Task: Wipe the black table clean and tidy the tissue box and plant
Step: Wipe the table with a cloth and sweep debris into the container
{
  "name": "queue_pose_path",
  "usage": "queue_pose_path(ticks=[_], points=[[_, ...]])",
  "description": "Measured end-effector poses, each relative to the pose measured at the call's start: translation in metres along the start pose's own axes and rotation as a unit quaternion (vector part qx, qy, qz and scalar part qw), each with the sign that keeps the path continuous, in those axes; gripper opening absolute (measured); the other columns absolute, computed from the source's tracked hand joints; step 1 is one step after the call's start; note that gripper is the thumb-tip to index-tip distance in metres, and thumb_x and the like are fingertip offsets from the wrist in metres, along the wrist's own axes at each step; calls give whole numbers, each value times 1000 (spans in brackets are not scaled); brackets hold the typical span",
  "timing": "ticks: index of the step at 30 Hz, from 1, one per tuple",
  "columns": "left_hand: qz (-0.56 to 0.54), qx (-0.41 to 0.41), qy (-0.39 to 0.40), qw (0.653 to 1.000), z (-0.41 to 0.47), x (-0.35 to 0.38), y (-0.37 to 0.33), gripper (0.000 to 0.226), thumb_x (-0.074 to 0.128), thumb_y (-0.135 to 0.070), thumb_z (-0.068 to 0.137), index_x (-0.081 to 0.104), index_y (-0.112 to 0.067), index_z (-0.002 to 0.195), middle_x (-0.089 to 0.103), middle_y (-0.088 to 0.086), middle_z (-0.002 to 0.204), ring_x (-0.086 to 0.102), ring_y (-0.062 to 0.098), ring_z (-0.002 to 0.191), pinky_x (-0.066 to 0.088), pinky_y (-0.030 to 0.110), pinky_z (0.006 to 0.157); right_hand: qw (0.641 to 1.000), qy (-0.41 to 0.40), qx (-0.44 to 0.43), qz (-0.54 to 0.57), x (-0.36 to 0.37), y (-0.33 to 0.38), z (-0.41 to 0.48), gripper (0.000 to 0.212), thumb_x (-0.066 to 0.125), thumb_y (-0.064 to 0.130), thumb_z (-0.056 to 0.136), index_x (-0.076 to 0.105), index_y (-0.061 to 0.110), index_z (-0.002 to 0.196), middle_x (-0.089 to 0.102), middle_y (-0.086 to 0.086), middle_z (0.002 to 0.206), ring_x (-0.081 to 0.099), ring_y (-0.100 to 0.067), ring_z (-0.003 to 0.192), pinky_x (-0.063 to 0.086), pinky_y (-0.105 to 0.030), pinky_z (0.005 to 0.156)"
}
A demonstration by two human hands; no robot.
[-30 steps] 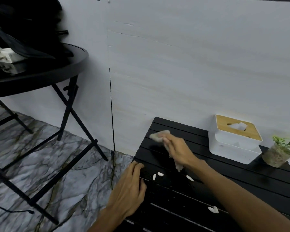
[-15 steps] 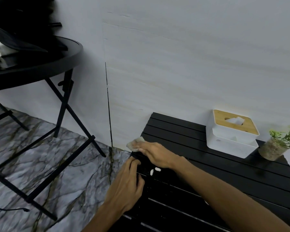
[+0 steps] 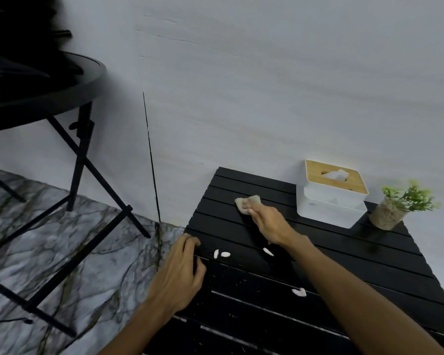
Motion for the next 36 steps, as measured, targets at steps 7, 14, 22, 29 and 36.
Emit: queue_pose_path(ticks=[7, 14, 22, 29, 36], points=[[1, 3, 1, 1000, 1, 0, 0, 27, 53, -15, 90, 48, -17, 116, 45, -5, 116, 49, 8, 97, 38, 18, 85, 992, 78, -99, 4, 22, 45, -44, 39, 32, 42, 108, 48, 34, 143, 53, 11, 150, 55, -16, 134, 47, -45, 108], [5, -5, 0, 1000, 2, -3, 1, 31, 56, -14, 89, 50, -16, 119, 48, -4, 116, 48, 7, 94, 41, 21, 81, 985, 84, -140, 62, 13, 65, -76, 35, 39, 28, 111, 60, 18, 137, 57, 8, 147, 47, 0, 138, 41, -30, 115], [7, 100, 38, 994, 45, 4, -17, 30, 59, -24, 89, 60, -23, 120, 57, -9, 117, 49, 11, 111, 44, 31, 94, 994, 18, -110, -7, 1, 59, -83, 41, 60, 49, 96, 55, 30, 132, 44, 14, 136, 42, -9, 125, 40, -29, 106], [34, 147, 124, 981, 69, 21, -12, 21, 63, -28, 91, 73, -25, 110, 63, -12, 114, 51, 14, 109, 44, 33, 95, 953, -108, -174, -223, -11, 74, -116, 23, 62, 47, 89, 55, 26, 97, 51, 7, 104, 43, -16, 87, 43, -32, 74], [42, 151, 144, 977, 80, 22, -15, 12, 67, -28, 88, 76, -28, 96, 66, -16, 103, 51, 10, 100, 46, 30, 89, 930, -144, -126, -314, -4, 70, -117, 19, 66, 43, 88, 71, 24, 85, 57, 6, 92, 49, -20, 82, 43, -34, 66]])
Point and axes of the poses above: each hand's wrist, its own z-axis towards the middle knuckle, its own x-axis out of the palm, y = z × x, the point moved 6 cm from there along z, towards the middle knuckle
